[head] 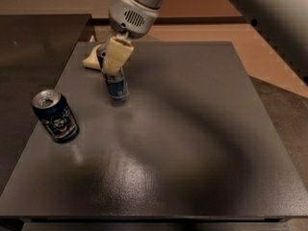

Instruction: Move redbull can near pepsi can

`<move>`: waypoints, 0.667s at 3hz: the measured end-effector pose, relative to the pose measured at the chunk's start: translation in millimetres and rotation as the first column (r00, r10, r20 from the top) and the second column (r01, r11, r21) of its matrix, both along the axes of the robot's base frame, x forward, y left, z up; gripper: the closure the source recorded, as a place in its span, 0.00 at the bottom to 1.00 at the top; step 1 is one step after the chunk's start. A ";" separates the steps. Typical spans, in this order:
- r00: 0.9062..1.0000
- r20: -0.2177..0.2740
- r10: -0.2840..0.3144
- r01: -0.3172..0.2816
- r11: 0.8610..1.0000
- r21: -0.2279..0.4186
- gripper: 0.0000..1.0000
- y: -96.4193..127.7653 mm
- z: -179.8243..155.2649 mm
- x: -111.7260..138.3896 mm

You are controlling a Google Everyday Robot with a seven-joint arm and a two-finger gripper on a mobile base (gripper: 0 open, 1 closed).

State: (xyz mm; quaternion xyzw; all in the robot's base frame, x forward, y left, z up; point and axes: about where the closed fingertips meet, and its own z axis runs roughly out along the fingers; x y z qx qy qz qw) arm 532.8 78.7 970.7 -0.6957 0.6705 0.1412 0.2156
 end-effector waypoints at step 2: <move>0.995 -0.065 0.073 -0.073 0.997 0.008 1.00 35.4 -25.5 -13.1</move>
Offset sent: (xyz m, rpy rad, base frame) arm -0.0182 0.0476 -0.0410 0.0000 0.0999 0.1005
